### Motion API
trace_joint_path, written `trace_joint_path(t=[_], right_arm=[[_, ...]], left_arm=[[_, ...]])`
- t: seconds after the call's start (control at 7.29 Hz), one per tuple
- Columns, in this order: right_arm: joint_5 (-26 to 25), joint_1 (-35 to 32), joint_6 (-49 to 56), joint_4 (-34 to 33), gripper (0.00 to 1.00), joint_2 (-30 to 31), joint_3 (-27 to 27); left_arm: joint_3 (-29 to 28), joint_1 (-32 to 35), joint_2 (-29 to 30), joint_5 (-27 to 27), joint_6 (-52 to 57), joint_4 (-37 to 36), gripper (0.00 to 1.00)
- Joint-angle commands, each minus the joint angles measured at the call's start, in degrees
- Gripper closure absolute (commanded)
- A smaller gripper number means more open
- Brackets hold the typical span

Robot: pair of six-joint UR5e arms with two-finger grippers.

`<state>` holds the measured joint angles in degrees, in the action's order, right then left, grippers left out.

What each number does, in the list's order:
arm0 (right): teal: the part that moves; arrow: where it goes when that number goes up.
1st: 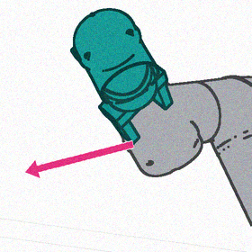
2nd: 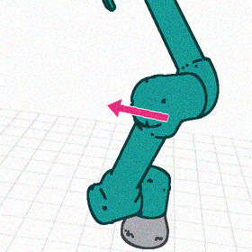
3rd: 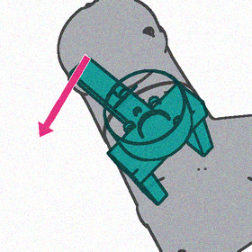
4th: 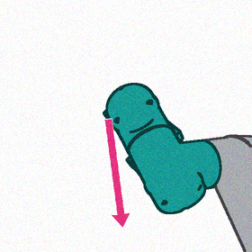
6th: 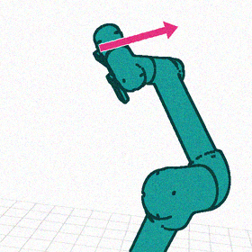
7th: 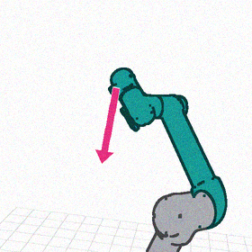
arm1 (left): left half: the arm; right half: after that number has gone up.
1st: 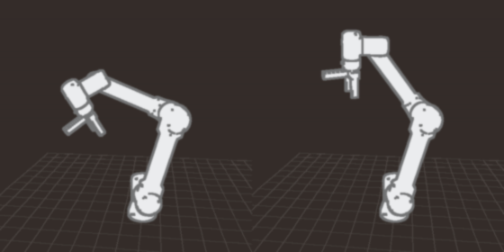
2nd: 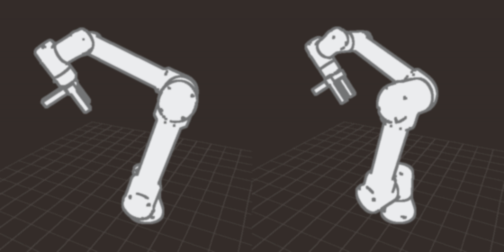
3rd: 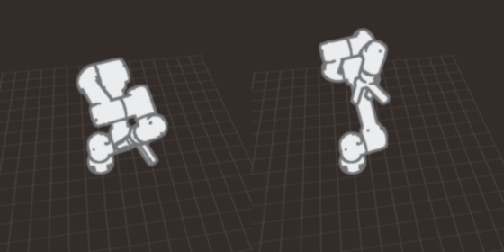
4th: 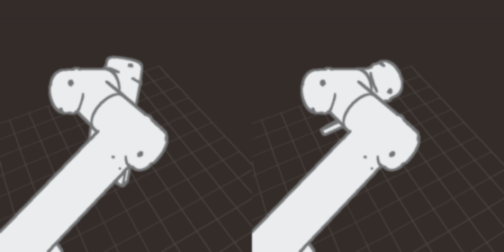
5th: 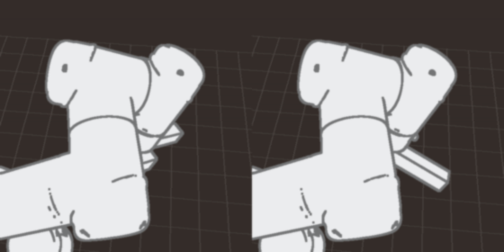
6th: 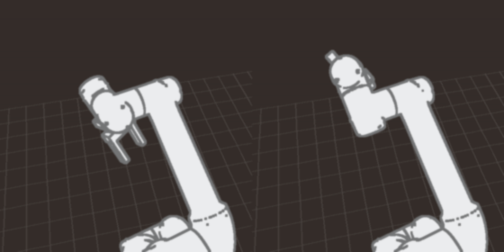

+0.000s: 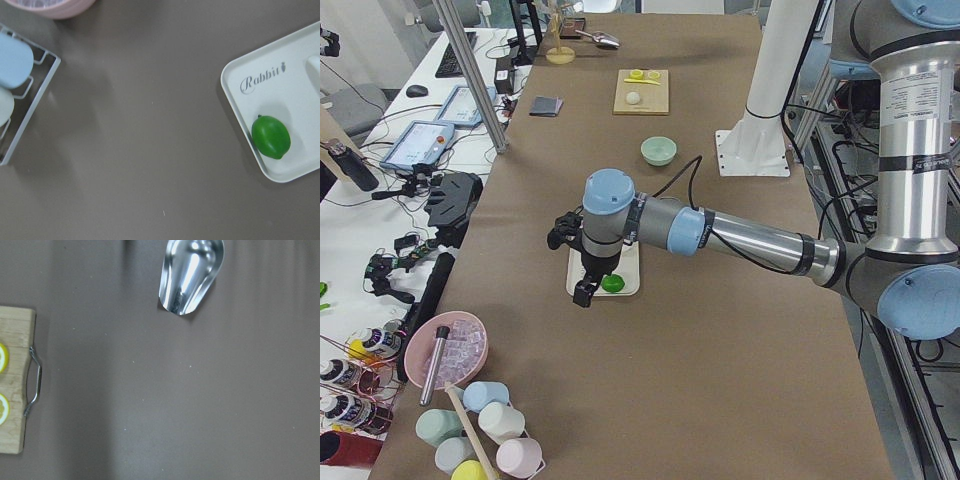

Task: Put spoon and bun in bowl

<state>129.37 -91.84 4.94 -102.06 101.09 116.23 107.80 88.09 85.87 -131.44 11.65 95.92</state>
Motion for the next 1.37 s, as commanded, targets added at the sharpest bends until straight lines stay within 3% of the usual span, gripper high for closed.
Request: trace_joint_path(t=[0.0, 0.27, 0.55, 0.82, 0.96, 1.23], right_arm=[[-0.1, 0.0, -0.2, 3.5, 0.0, -2.3, 0.3], [-0.1, 0.0, 0.2, 8.3, 0.0, -1.1, -0.6], [4.3, 1.6, -4.8, 8.7, 0.0, -1.4, -0.6], [3.3, 9.2, -19.9, 10.6, 0.0, -4.6, -0.6], [1.3, 13.8, -27.3, 13.0, 0.0, -5.7, -0.7], [-5.0, 24.6, -44.5, 15.2, 0.0, -10.9, -0.8]], left_arm=[[-3.1, 0.0, 2.3, -0.4, -4.7, 9.6, 0.01], [-4.8, -0.1, 5.1, -0.4, -6.0, 11.5, 0.01], [-5.6, -4.8, 6.6, -0.1, -6.5, 13.5, 0.01], [-6.0, -11.8, 8.2, 0.0, -26.7, 15.9, 0.01], [-7.8, -15.6, 8.4, 0.1, -31.0, 21.2, 0.01], [-11.9, -23.0, 12.7, 0.1, -50.3, 25.7, 0.02]])
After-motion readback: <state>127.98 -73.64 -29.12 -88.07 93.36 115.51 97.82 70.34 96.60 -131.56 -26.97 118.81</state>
